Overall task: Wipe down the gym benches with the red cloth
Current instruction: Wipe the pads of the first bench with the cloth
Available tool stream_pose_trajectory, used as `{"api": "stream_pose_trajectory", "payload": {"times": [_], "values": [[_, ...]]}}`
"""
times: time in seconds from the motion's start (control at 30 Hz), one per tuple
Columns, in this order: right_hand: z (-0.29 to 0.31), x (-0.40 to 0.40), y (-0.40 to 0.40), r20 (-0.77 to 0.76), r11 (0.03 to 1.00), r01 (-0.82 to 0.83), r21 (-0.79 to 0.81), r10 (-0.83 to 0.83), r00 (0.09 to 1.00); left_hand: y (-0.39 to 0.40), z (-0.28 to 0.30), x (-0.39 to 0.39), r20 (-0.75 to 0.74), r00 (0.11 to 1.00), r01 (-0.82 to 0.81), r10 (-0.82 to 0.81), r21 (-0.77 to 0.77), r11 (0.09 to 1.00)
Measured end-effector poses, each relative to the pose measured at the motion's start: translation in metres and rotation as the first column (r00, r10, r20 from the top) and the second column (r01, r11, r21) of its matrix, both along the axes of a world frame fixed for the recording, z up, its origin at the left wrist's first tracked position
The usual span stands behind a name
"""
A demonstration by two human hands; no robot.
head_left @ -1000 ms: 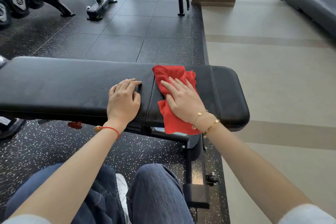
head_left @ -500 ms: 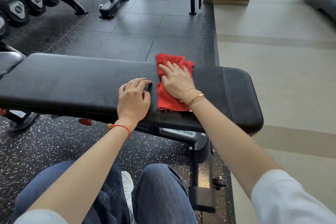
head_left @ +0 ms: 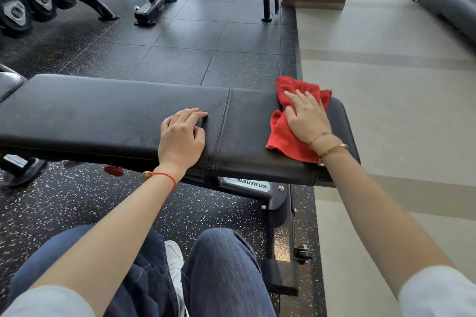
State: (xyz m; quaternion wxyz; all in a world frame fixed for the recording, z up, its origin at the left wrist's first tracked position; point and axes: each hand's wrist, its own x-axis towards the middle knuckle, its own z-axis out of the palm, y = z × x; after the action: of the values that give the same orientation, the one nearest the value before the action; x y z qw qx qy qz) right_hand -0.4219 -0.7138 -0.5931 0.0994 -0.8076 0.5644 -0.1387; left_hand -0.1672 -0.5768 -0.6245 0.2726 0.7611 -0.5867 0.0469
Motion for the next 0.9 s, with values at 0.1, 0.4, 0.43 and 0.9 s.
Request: {"api": "stream_pose_trajectory", "payload": {"times": [0.1, 0.4, 0.43, 0.9], "values": [[-0.001, -0.001, 0.014, 0.049, 1.0, -0.019, -0.002, 0.019, 0.999, 0.0, 0.0, 0.002, 0.002, 1.0, 0.002, -0.002, 0.005, 1.0], [-0.012, -0.058, 0.059, 0.152, 0.999, -0.027, -0.038, 0.033, 0.988, 0.001, -0.003, 0.0, 0.007, 1.0, 0.012, -0.012, -0.017, 1.0], [-0.012, -0.058, 0.043, 0.148, 1.0, 0.005, -0.03, 0.0, 0.989, 0.001, -0.003, -0.001, 0.007, 1.0, 0.012, -0.011, -0.016, 1.0], [-0.012, -0.078, 0.055, 0.123, 0.996, -0.066, -0.06, 0.073, 0.99, -0.001, -0.004, -0.002, 0.019, 1.0, -0.001, 0.001, -0.014, 1.0]]}}
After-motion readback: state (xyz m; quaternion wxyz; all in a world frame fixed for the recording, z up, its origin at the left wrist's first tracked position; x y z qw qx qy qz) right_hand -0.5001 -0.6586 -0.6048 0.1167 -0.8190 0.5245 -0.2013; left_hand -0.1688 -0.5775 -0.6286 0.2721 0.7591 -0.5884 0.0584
